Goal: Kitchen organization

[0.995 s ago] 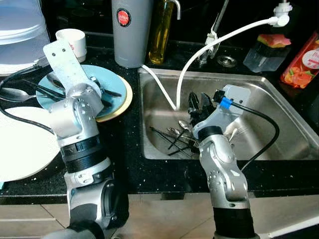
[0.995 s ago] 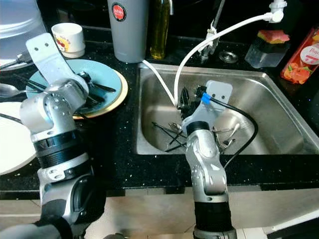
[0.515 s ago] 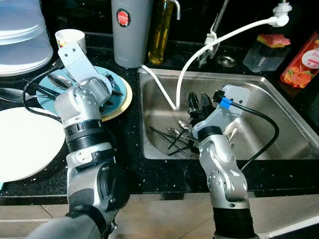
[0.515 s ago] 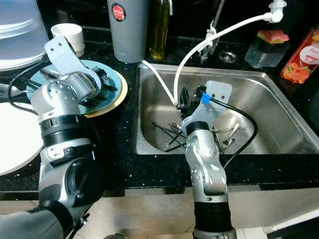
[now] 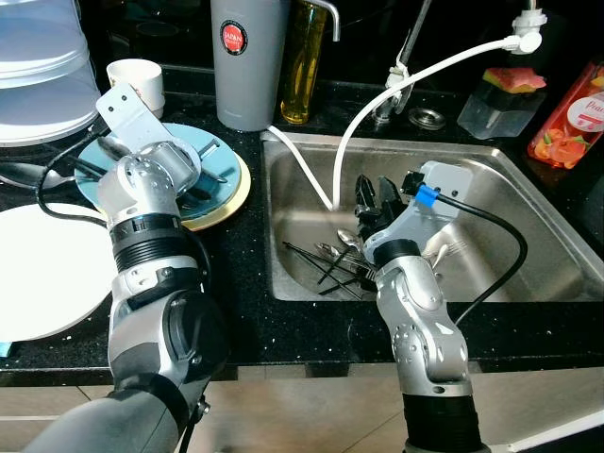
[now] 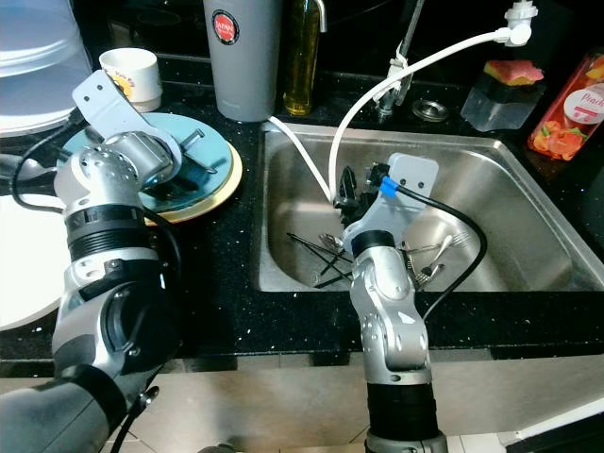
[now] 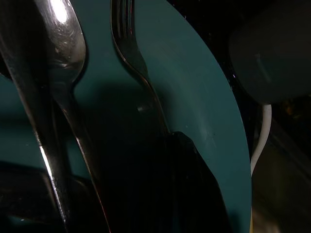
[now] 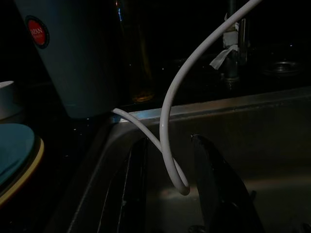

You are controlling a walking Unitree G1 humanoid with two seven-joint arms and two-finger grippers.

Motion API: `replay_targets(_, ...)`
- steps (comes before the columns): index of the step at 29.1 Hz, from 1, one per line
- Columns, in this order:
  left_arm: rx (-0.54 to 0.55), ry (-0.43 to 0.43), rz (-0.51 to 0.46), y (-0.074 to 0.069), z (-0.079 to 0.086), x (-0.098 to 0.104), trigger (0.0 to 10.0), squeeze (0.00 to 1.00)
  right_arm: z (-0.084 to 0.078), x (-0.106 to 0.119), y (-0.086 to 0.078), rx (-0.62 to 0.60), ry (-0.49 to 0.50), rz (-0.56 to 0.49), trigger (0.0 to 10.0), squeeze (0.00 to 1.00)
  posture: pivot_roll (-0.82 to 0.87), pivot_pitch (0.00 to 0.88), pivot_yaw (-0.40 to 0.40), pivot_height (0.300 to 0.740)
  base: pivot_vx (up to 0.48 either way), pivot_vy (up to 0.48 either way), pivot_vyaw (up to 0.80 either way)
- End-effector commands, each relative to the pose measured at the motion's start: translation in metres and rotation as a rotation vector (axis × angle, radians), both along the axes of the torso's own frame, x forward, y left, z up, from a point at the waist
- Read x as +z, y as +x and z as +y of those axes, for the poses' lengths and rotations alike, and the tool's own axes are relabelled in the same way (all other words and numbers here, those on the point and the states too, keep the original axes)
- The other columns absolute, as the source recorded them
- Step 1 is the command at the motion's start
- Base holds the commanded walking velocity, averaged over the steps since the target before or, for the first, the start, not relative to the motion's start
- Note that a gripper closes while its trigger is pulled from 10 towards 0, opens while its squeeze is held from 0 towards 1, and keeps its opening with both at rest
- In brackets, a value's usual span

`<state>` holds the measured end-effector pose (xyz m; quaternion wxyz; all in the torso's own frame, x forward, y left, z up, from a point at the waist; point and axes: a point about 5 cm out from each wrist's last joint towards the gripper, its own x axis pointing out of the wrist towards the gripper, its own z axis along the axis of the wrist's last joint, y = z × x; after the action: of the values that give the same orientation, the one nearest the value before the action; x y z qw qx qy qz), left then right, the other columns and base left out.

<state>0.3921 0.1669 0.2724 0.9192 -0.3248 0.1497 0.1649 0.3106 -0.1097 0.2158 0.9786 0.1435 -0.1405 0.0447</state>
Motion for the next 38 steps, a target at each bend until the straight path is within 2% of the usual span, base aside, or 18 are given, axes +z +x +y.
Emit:
replay_targets(1, 0.003, 0.000, 0.090, 0.000, 0.003, -0.020, 0.0, 0.00, -0.002, -0.003, 0.000, -0.009, 0.003, 0.011, 10.0, 0.00, 0.25, 0.066, -0.097, 0.740, 0.000, 0.000, 0.00)
replay_targets(4, -0.027, 0.137, -0.041, 0.002, 0.001, -0.002, 0.0, 0.00, -0.002, -0.003, 0.000, -0.009, 0.003, 0.011, 10.0, 0.00, 0.25, 0.064, -0.098, 0.740, 0.000, 0.000, 0.00)
replay_targets(6, -0.027, 0.137, -0.041, 0.002, 0.001, -0.002, 0.0, 0.00, -0.002, -0.003, 0.000, -0.009, 0.003, 0.011, 10.0, 0.00, 0.25, 0.064, -0.098, 0.740, 0.000, 0.000, 0.00)
replay_targets(8, -0.104, 0.265, -0.170, 0.002, -0.011, 0.017, 0.0, 0.00, -0.002, -0.003, 0.000, -0.009, 0.002, 0.010, 10.0, 0.00, 0.25, 0.063, -0.100, 0.740, 0.000, 0.000, 0.00)
replay_targets(9, -0.183, 0.302, -0.239, 0.000, -0.023, 0.027, 3.4, 0.00, -0.002, -0.003, 0.000, -0.009, 0.002, 0.009, 10.0, 0.00, 0.25, 0.062, -0.101, 0.740, 0.000, 0.000, 0.00)
replay_targets(10, -0.183, 0.302, -0.239, 0.000, -0.023, 0.027, 3.4, 0.00, -0.002, -0.003, 0.000, -0.009, 0.002, 0.009, 10.0, 0.00, 0.25, 0.062, -0.101, 0.740, 0.000, 0.000, 0.00)
replay_targets(11, -0.293, 0.340, -0.309, -0.003, -0.038, 0.035, 10.0, 0.00, -0.002, -0.003, 0.000, -0.008, 0.002, 0.009, 10.0, 0.00, 0.25, 0.062, -0.101, 0.740, 0.000, 0.000, 0.00)
replay_targets(12, -0.293, 0.340, -0.309, -0.003, -0.038, 0.035, 10.0, 0.00, -0.002, -0.003, 0.000, -0.008, 0.002, 0.009, 10.0, 0.00, 0.25, 0.062, -0.101, 0.740, 0.000, 0.000, 0.00)
replay_targets(16, -0.746, 0.294, -0.436, -0.030, -0.093, 0.037, 10.0, 0.00, -0.002, -0.003, 0.000, -0.008, 0.002, 0.008, 10.0, 0.00, 0.25, 0.063, -0.099, 0.740, 0.000, 0.000, 0.00)
replay_targets(17, -0.746, 0.294, -0.436, -0.030, -0.093, 0.037, 10.0, 0.00, -0.002, -0.003, 0.000, -0.008, 0.002, 0.008, 10.0, 0.00, 0.25, 0.063, -0.099, 0.740, 0.000, 0.000, 0.00)
replay_targets(20, -0.964, 0.293, -0.476, -0.047, -0.112, 0.029, 10.0, 0.00, -0.003, -0.003, 0.000, -0.011, 0.002, 0.009, 10.0, 0.00, 0.24, 0.066, -0.099, 0.740, 0.000, 0.000, 0.00)
replay_targets(21, -1.031, 0.322, -0.490, -0.053, -0.117, 0.025, 10.0, 0.22, -0.003, -0.003, 0.000, -0.012, 0.002, 0.010, 10.0, 0.00, 0.24, 0.067, -0.098, 0.740, 0.000, 0.000, 0.00)
replay_targets(22, -1.031, 0.322, -0.490, -0.053, -0.117, 0.025, 10.0, 0.22, -0.003, -0.003, 0.000, -0.012, 0.002, 0.010, 10.0, 0.00, 0.24, 0.067, -0.098, 0.740, 0.000, 0.000, 0.00)
replay_targets(23, -1.107, 0.363, -0.506, -0.058, -0.122, 0.018, 10.0, 1.00, -0.003, -0.003, 0.000, -0.013, 0.002, 0.010, 10.0, 0.00, 0.24, 0.067, -0.098, 0.740, 0.000, 0.000, 0.00)
replay_targets(31, -1.249, 0.483, -0.686, -0.080, -0.122, 0.026, 10.0, 1.00, -0.003, -0.003, 0.000, -0.015, 0.004, 0.009, 10.0, 0.00, 0.25, 0.070, -0.098, 0.740, 0.000, 0.000, 0.00)
replay_targets(32, -1.256, 0.497, -0.702, -0.083, -0.121, 0.027, 10.0, 0.00, -0.003, -0.003, 0.000, -0.014, 0.004, 0.010, 10.0, 0.00, 0.25, 0.070, -0.098, 0.740, 0.000, 0.000, 0.00)
replay_targets(35, -1.255, 0.674, -0.727, -0.088, -0.117, 0.023, 10.0, 0.00, -0.003, -0.004, -0.001, -0.014, 0.003, 0.012, 10.0, 0.00, 0.25, 0.072, -0.098, 0.740, 0.000, 0.000, 0.00)
replay_targets(38, -1.258, 0.773, -0.734, -0.092, -0.117, 0.019, 10.0, 0.00, -0.003, -0.004, -0.001, -0.015, 0.004, 0.013, 10.0, 0.00, 0.25, 0.072, -0.098, 0.740, 0.000, 0.000, 0.00)
